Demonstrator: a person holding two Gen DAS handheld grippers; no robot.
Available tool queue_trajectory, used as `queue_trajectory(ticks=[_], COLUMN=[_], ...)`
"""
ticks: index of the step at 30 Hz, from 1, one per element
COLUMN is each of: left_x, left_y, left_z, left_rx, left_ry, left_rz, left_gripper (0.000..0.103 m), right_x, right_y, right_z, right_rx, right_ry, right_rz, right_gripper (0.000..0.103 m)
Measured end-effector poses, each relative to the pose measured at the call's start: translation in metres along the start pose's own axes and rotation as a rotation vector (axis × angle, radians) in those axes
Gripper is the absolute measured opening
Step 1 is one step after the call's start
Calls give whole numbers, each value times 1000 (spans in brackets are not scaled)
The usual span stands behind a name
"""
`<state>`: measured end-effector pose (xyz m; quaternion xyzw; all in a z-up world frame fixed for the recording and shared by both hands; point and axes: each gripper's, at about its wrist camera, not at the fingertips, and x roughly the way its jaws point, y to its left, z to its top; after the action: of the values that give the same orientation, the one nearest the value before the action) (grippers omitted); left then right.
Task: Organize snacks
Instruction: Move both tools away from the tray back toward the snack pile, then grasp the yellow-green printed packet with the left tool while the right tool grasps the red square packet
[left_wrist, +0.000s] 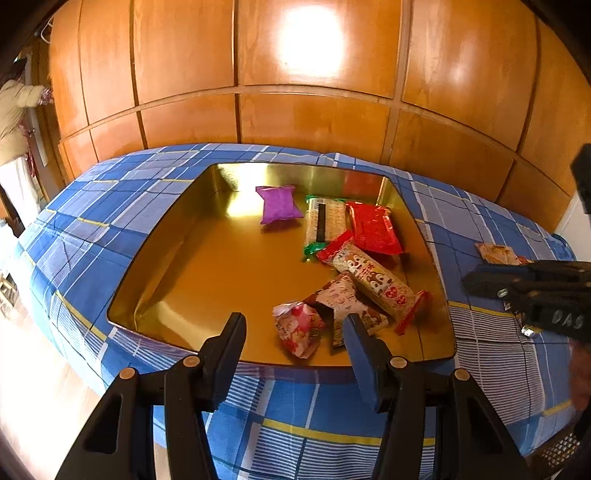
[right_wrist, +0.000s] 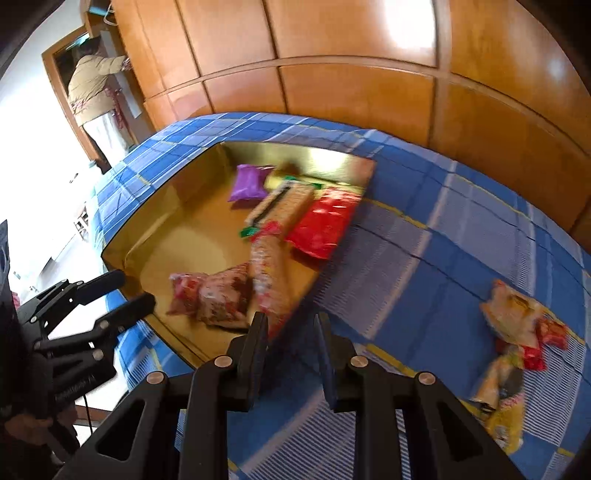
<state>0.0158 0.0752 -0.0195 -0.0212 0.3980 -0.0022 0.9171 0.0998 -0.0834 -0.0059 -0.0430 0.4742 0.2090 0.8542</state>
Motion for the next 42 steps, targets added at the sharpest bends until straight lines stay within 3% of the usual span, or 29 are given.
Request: queue_trajectory(ticks=[5, 16, 23, 36, 42], left_x=[-4, -11, -12, 1, 22], left_y=[-10, -59, -104, -187, -221], left_z=[4, 20, 27, 26, 26], left_rx=[36, 155, 261, 415, 431], left_ry=[-10, -28, -25, 20, 112], left_rz=[-16, -84, -134, -242, -317], left_gripper=[56, 56, 56, 56, 56], right_x=[-29, -84, -86, -100, -103], right_y=[-54, -212, -288, -293, -295], right_z=[-9, -47, -88, -83, -83], right_rx=[72, 277, 561, 606, 626], right_ry=[-5, 46, 67, -10, -24], right_rz=[-76, -395, -438, -398, -386], right_gripper=[29, 30, 30, 30, 31])
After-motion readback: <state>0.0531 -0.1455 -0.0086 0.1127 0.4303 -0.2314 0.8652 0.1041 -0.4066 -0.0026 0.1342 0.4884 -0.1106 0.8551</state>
